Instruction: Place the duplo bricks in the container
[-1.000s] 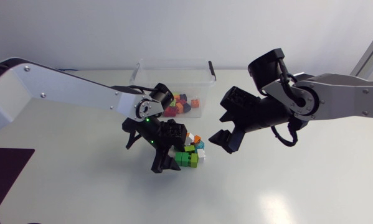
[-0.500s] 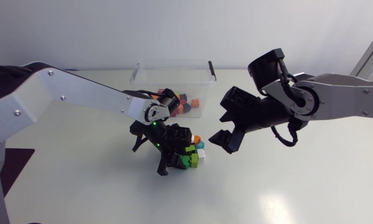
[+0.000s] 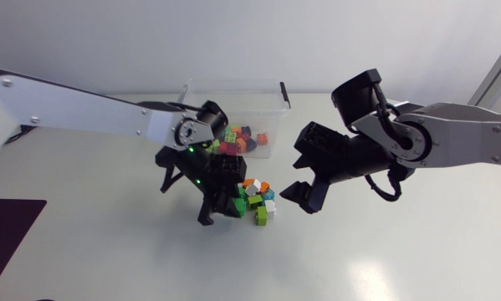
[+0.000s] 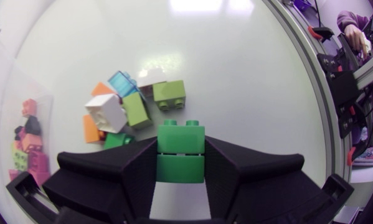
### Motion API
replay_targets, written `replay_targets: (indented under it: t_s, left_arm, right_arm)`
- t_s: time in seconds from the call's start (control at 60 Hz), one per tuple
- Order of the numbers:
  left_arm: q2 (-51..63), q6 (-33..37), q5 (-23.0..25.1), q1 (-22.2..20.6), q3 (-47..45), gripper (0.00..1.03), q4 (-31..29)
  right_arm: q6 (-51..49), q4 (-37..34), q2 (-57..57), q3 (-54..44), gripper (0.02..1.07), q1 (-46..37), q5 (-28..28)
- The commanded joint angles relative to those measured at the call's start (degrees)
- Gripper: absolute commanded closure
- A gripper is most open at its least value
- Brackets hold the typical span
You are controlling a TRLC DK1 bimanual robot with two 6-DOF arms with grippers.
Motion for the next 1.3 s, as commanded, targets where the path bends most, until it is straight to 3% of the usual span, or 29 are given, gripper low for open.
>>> replay_targets:
  t_s: [0.0, 0.3, 0.517, 0.65, 1.283]
  left_arm:
    - [-6.8, 0.7, 0.1, 1.3, -1.0, 0.78, -1.2]
    - [-12.3, -1.2, 0.4, 5.5, 4.5, 0.78, -1.2]
    - [-8.8, -4.4, 0.6, 7.1, 12.3, 0.77, 0.4]
    - [-6.0, -8.7, 0.6, 8.9, 17.7, 0.77, 4.5]
    - [9.8, -13.8, 0.3, 11.2, 38.0, 0.77, 7.0]
  right_arm:
    - [-2.9, -1.2, -0.4, -2.1, 0.07, 1.2, -0.4]
    - [-7.1, -2.0, 6.5, -1.3, 0.1, 4.1, -0.4]
    - [-9.5, -1.9, 10.7, 0.7, 0.1, 5.0, 0.0]
    - [-12.3, -2.1, 15.0, 3.2, 0.1, 4.2, -0.1]
    - [-18.4, -3.9, 20.3, 7.4, 0.1, 0.5, -0.3]
